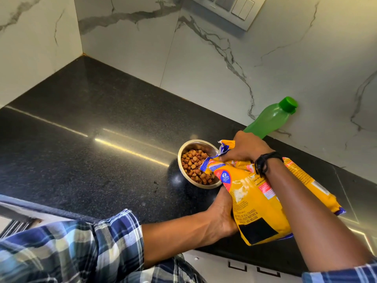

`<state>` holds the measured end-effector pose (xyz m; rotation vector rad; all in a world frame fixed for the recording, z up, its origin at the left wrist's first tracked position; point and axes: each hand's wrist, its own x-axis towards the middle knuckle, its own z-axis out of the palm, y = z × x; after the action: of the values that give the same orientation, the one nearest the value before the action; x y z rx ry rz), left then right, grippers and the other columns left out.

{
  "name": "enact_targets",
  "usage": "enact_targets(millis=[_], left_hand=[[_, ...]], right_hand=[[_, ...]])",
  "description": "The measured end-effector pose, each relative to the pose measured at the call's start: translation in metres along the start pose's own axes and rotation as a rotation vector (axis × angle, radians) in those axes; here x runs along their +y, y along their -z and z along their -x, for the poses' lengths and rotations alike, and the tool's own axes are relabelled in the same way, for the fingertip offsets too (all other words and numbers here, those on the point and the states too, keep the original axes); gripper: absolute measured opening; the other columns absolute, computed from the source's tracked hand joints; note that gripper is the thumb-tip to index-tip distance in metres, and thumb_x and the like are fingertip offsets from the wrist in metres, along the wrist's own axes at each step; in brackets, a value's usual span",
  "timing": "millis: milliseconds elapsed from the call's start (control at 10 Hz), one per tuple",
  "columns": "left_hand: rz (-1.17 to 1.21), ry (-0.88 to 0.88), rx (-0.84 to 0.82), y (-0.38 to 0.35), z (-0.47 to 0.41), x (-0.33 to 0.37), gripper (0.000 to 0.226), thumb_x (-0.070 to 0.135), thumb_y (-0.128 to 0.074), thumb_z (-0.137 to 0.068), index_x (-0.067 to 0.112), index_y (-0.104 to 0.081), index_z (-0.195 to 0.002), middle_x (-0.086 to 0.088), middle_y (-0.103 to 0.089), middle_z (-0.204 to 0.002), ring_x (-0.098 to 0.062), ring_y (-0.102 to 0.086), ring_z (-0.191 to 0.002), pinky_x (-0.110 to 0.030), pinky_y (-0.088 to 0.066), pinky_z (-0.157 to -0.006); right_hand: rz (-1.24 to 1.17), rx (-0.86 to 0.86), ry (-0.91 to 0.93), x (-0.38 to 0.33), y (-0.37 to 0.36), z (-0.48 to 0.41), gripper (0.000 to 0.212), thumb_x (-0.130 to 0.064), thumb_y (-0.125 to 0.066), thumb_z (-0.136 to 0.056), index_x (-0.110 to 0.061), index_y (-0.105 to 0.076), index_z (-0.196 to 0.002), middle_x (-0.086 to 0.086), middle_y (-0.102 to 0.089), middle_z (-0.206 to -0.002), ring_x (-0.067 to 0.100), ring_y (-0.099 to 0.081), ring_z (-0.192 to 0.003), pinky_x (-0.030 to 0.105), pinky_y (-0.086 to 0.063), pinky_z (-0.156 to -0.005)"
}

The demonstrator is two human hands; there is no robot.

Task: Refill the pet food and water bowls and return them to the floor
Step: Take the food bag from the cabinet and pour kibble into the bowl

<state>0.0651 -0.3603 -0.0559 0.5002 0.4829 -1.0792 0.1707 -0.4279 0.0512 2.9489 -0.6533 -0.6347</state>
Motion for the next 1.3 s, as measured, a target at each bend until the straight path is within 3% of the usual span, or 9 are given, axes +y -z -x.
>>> enact_targets(millis=[100, 200, 400, 500, 800, 1000, 1100, 1200, 1300], left_hand=[[0.018, 0.108, -0.223, 0.007, -0.007, 0.003, 0.046, 0.051, -0.046, -0.096, 0.013, -0.072, -0.086, -0.008, -0.077, -0.075, -0.031, -0.070, -0.096, -0.040, -0.057, -0.083], [-0.085, 0.094, -0.223, 0.003, 0.005, 0.010, 0.054, 0.053, -0.052, -0.091, 0.011, -0.079, -0.070, -0.014, -0.077, -0.085, -0.028, -0.075, -0.075, -0.038, -0.062, -0.068], [-0.019, 0.155, -0.203, 0.000, 0.002, 0.013, 0.053, 0.053, -0.053, -0.091, 0.012, -0.077, -0.067, -0.013, -0.076, -0.086, -0.027, -0.074, -0.075, -0.040, -0.059, -0.078], [0.008, 0.125, -0.293, -0.002, 0.006, 0.016, 0.050, 0.055, -0.057, -0.089, 0.012, -0.080, -0.082, -0.015, -0.076, -0.097, -0.029, -0.075, -0.084, -0.043, -0.061, -0.077], [-0.003, 0.109, -0.280, 0.004, 0.008, 0.026, 0.052, 0.062, -0.068, -0.078, 0.014, -0.080, -0.094, -0.017, -0.074, -0.108, -0.031, -0.074, -0.091, -0.044, -0.059, -0.080], [-0.009, 0.110, -0.265, 0.008, 0.003, 0.029, 0.047, 0.058, -0.064, -0.083, 0.014, -0.080, -0.083, -0.014, -0.076, -0.097, -0.028, -0.075, -0.083, -0.039, -0.061, -0.073], [0.003, 0.117, -0.231, 0.008, 0.000, 0.028, 0.051, 0.060, -0.058, -0.087, 0.013, -0.079, -0.083, -0.014, -0.076, -0.097, -0.028, -0.074, -0.084, -0.041, -0.060, -0.078], [0.008, 0.142, -0.199, 0.009, -0.004, 0.025, 0.054, 0.056, -0.051, -0.092, 0.013, -0.077, -0.073, -0.013, -0.076, -0.091, -0.027, -0.074, -0.079, -0.042, -0.058, -0.082], [0.018, 0.159, -0.214, 0.009, -0.009, 0.023, 0.058, 0.051, -0.047, -0.095, 0.013, -0.076, -0.063, -0.012, -0.076, -0.081, -0.025, -0.074, -0.072, -0.038, -0.061, -0.071]], right_hand=[[0.019, 0.056, -0.011, 0.005, 0.001, -0.001, 0.065, -0.050, -0.082, -0.069, -0.012, -0.052, -0.112, 0.011, -0.061, -0.118, 0.031, -0.060, -0.106, 0.033, -0.041, -0.071], [-0.006, 0.105, -0.029, 0.012, 0.007, -0.003, 0.053, -0.040, -0.082, -0.072, -0.011, -0.054, -0.107, 0.013, -0.062, -0.113, 0.034, -0.060, -0.101, 0.033, -0.040, -0.069], [-0.057, 0.151, -0.039, 0.015, 0.017, -0.001, 0.048, -0.040, -0.083, -0.070, -0.014, -0.044, -0.082, 0.003, -0.049, -0.077, 0.026, -0.051, -0.076, 0.028, -0.029, -0.049], [-0.051, 0.130, -0.016, 0.008, 0.018, 0.000, 0.055, -0.051, -0.083, -0.066, -0.016, -0.041, -0.073, 0.000, -0.046, -0.072, 0.018, -0.049, -0.065, 0.027, -0.028, -0.047], [0.005, 0.066, 0.026, -0.017, 0.013, -0.003, 0.069, -0.065, -0.079, -0.063, -0.017, -0.045, -0.098, 0.004, -0.054, -0.097, 0.024, -0.053, -0.088, 0.033, -0.040, -0.068], [0.061, 0.070, 0.006, -0.018, 0.009, -0.007, 0.073, -0.051, -0.079, -0.073, -0.011, -0.049, -0.127, 0.011, -0.058, -0.127, 0.031, -0.057, -0.114, 0.034, -0.042, -0.075], [0.063, 0.076, -0.015, -0.012, 0.012, -0.008, 0.067, -0.043, -0.078, -0.078, -0.011, -0.048, -0.128, 0.012, -0.058, -0.127, 0.031, -0.057, -0.112, 0.033, -0.041, -0.074], [0.019, 0.118, -0.034, -0.002, 0.017, -0.010, 0.048, -0.035, -0.075, -0.080, -0.011, -0.049, -0.111, 0.013, -0.058, -0.112, 0.029, -0.054, -0.095, 0.032, -0.038, -0.067], [-0.021, 0.125, -0.050, 0.005, 0.021, -0.011, 0.039, -0.032, -0.076, -0.078, -0.012, -0.043, -0.082, 0.006, -0.053, -0.086, 0.023, -0.051, -0.075, 0.028, -0.033, -0.052]])
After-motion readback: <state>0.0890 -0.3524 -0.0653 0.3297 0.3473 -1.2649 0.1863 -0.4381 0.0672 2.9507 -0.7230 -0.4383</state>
